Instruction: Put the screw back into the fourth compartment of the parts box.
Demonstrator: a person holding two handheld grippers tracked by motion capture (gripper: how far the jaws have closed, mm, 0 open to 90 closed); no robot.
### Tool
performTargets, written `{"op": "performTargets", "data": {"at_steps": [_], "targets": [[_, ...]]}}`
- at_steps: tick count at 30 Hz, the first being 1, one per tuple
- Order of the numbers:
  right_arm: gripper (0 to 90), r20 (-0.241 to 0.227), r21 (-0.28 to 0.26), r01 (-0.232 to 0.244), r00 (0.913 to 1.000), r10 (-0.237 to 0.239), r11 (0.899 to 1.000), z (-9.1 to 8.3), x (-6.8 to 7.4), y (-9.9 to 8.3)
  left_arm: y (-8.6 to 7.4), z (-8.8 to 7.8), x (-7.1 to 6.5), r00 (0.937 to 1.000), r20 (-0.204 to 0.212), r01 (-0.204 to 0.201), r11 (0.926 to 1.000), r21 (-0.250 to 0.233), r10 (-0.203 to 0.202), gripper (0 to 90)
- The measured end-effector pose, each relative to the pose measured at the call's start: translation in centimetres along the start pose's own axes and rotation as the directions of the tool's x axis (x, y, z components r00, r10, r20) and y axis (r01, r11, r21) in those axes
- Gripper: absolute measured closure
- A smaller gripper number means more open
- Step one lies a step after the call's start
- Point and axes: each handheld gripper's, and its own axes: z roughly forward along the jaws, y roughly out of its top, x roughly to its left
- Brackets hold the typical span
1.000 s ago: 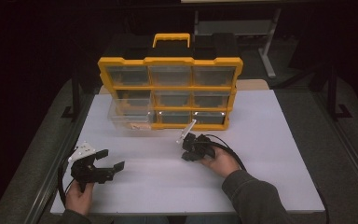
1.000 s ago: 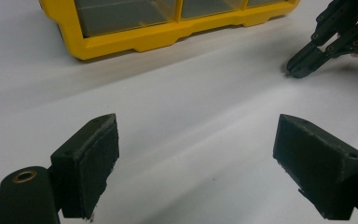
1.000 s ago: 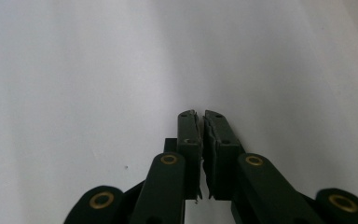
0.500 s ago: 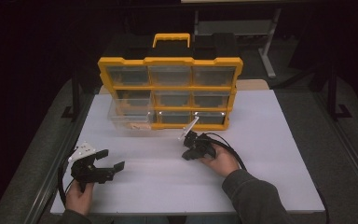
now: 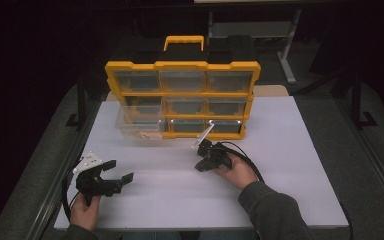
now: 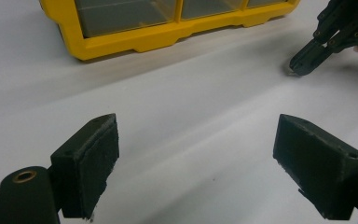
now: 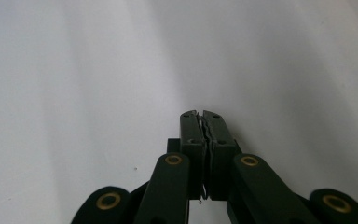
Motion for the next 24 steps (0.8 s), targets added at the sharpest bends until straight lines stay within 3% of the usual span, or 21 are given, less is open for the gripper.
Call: {"op": "performTargets", "data": {"at_steps": [16,24], "targets": [[87.0,0.004,-0.065,-0.011,0.9999,0.012,0.998,-4.6,0.3,2.2,0.0,-0.1,0.0,1.0,-0.002,0.0,1.0,0.003,0.0,13.8],[87.0,0.001,-0.09,0.008,1.0,-0.008,0.996,-6.8,0.2,3.4,0.0,-0.1,0.0,1.0,-0.001,-0.001,1.0,0.003,0.001,13.8]]}}
